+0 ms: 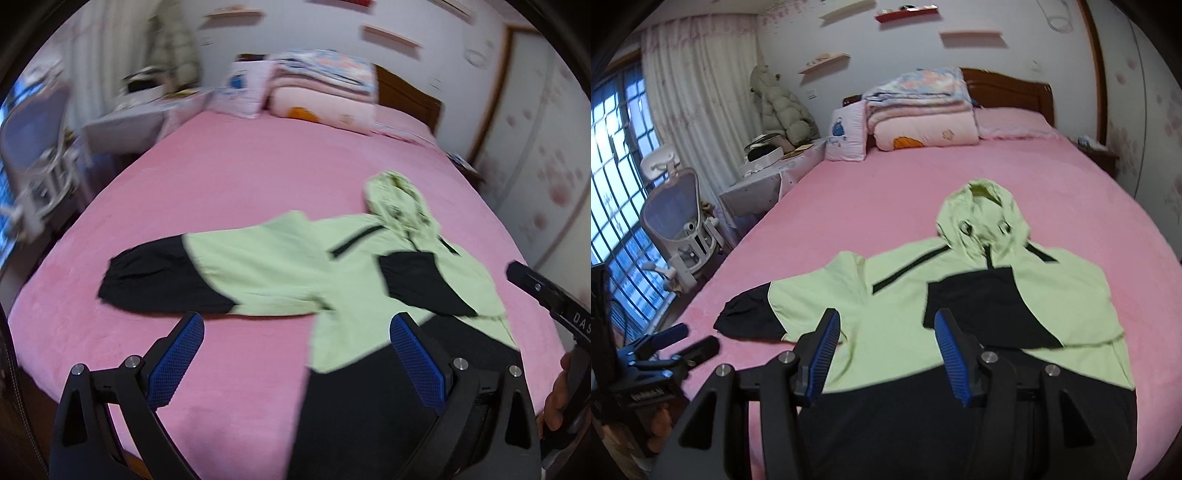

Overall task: Fold large clothes
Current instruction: 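Move the left gripper to the other black sleeve cuff and grasp it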

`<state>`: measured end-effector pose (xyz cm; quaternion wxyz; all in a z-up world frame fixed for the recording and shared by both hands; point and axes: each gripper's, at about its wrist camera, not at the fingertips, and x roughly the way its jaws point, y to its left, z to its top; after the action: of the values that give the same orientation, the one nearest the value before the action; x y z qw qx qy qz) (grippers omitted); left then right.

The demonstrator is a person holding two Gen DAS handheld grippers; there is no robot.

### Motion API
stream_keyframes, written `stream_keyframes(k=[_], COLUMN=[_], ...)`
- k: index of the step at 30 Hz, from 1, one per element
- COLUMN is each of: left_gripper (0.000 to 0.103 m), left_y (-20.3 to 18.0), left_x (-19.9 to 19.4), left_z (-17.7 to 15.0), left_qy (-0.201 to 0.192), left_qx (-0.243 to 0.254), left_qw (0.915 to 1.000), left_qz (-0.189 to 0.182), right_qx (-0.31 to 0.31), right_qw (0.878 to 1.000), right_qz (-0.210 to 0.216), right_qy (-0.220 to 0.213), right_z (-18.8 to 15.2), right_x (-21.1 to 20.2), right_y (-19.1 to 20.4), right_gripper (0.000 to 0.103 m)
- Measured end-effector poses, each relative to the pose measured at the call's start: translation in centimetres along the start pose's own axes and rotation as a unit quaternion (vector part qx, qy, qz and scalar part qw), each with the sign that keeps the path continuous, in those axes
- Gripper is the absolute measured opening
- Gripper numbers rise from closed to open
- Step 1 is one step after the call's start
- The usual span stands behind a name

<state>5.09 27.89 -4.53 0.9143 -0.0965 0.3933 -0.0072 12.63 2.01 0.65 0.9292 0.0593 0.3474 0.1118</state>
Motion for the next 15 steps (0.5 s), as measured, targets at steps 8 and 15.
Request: stream_keyframes(k=[8,15], left_gripper=[0.1,0.092], left_y=[14.5,25.0], left_x=[4.5,11.8], left_z=[-2.1,-5.1], left_qy=[0.004,0.031], left_qx=[-0.135,-0.277], left_qw=[0.9905,0.9601], left_qz=[0.022,-0.013], right_qx=[-0.037,-0.091], right_qw=[0.999,0.995], right_qz=[-0.012,-0.01], right_qy=[0.02,0.034], right_z=[-0.5,-2.0], right_x=[7.4,11.6], right_y=[6.8,11.1], right_gripper=[0.054,0.054])
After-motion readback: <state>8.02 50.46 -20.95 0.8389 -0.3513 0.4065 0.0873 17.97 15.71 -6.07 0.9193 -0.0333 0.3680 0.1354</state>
